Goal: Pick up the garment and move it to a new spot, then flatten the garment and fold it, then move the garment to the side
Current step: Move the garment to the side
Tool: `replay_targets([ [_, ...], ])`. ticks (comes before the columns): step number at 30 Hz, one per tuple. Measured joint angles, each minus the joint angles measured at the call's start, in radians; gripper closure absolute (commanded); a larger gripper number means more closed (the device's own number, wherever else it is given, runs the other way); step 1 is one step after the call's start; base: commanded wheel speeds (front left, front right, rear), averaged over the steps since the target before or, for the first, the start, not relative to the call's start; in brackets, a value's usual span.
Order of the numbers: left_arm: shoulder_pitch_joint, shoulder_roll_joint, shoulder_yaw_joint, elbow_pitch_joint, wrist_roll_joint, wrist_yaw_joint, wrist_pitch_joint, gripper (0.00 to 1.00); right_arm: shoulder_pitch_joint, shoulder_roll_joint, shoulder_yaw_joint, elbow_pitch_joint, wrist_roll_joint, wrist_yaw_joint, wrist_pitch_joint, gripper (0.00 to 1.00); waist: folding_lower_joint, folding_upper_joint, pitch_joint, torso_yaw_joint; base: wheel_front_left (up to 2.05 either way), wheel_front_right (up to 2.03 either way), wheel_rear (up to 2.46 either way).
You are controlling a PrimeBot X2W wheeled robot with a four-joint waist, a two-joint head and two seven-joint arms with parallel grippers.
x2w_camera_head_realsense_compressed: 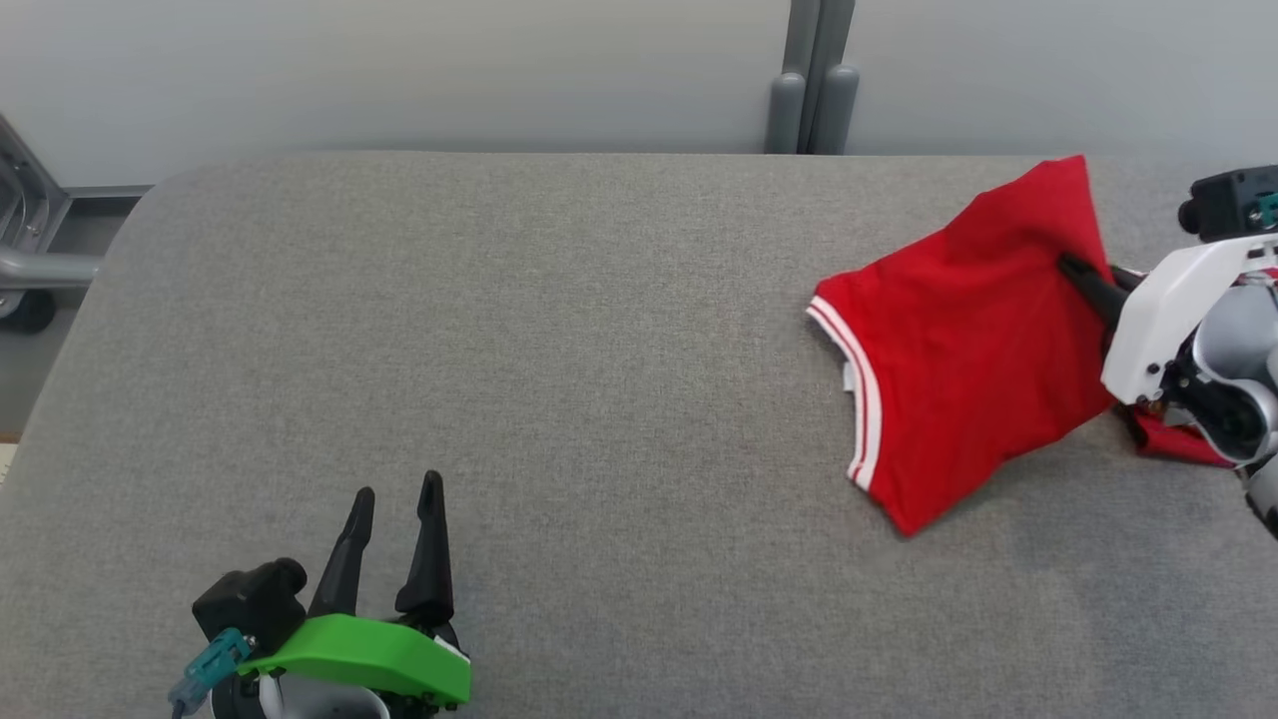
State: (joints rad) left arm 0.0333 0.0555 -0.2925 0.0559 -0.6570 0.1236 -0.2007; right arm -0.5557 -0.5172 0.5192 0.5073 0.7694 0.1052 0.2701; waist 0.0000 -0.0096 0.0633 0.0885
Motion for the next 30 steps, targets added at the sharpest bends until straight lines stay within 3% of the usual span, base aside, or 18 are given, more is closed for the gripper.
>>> replay_targets([
  [13, 0.010, 0.000, 0.002, -0.012, 0.004, 0.000, -0.003, 0.00, -0.030, -0.128, -0.039, -0.062, 0.006, -0.003, 0.099, 1.00, 0.0000, 0.0000, 0.040, -0.039, 0.00, 0.00, 0.00],
  [19, 0.009, 0.002, -0.001, -0.022, 0.014, 0.000, 0.003, 0.00, -0.031, -0.204, -0.071, -0.082, 0.004, -0.036, 0.121, 1.00, 0.0000, 0.0000, 0.060, -0.053, 0.00, 0.00, 0.00],
  [30, 0.005, 0.023, -0.005, -0.040, 0.041, 0.000, 0.024, 0.00, -0.031, -0.248, -0.099, -0.077, -0.012, -0.067, 0.118, 1.00, 0.0000, 0.0000, 0.103, -0.049, 0.00, 0.00, 0.00],
])
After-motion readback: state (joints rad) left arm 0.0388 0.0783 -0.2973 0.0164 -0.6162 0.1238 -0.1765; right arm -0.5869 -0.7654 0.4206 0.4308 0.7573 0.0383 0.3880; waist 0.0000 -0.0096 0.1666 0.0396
